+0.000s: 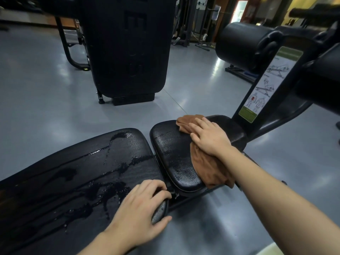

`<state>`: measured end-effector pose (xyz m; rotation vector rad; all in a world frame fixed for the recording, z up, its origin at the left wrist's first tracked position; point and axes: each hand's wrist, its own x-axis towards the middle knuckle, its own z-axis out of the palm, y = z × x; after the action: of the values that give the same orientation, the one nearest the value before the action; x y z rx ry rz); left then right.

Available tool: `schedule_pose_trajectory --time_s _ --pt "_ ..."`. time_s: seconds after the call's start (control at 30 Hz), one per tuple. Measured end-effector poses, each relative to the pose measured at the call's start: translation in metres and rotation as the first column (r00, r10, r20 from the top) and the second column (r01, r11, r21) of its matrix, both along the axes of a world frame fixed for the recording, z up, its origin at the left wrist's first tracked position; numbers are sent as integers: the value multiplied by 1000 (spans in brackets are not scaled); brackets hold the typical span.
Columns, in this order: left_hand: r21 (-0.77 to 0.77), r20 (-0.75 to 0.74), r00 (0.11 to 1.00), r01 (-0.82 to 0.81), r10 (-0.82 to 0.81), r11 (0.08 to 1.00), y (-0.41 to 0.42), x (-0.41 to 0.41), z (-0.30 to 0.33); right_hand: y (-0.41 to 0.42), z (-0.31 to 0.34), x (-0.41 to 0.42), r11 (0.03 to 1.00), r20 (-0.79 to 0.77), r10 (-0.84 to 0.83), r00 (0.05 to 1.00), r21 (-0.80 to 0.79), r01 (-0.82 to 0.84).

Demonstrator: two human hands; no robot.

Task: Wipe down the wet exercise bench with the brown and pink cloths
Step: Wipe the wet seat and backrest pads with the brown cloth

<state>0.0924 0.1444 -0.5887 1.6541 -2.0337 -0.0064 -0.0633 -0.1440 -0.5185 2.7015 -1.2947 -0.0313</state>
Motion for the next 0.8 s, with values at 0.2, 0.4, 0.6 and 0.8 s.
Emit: schedule_pose_trajectory --time_s 0.2,0.4,0.6,0.8 --pt "-17 -8 1000 -20 20 1000 2 -2 1 42 -7 40 984 -40 176 984 9 -176" --pt "-24 -14 994 -110 110 994 1 -3 -2 55 -15 49 964 -24 264 964 34 -263" --pt "-17 -12 993 -117 117 993 2 -3 -3 29 -7 20 988 -2 153 988 2 -153" --pt "-14 -21 993 -115 115 993 2 -2 -4 -23 7 -52 997 50 -59 997 -45 61"
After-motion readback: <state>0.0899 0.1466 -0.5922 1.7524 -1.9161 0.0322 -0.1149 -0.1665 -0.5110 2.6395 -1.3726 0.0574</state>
